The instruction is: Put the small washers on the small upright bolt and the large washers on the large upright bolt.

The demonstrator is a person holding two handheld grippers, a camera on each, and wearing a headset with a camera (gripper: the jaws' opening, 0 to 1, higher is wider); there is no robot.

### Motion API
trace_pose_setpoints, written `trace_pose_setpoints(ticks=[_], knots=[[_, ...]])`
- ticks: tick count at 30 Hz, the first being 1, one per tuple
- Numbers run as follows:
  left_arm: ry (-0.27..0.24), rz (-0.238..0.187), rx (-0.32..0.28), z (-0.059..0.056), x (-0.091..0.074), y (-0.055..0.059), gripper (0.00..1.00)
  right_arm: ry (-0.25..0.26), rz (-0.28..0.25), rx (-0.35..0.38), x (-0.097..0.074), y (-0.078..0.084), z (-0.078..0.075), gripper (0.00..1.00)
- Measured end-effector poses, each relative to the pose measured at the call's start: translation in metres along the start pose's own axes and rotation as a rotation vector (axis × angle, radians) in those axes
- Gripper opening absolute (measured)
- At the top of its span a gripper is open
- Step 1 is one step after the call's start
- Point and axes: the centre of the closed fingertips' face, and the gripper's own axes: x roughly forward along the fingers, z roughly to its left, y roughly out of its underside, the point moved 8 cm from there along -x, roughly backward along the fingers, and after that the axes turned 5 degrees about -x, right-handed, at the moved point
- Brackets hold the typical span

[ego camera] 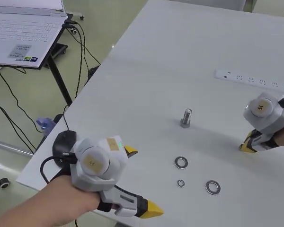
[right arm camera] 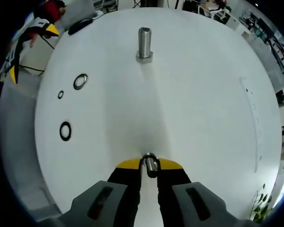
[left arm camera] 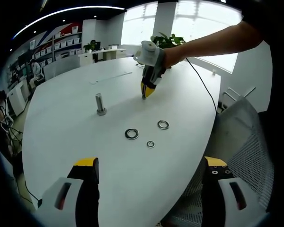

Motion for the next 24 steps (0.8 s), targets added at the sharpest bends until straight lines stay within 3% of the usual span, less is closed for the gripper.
trace_pose_setpoints(ticks=[24], knots=[[-0.001, 0.011, 0.002, -0.0001, -0.0009, 0.0021, 0.88, 0.001, 0.004, -0.022, 0.0022, -0.0044, 0.001, 0.14]])
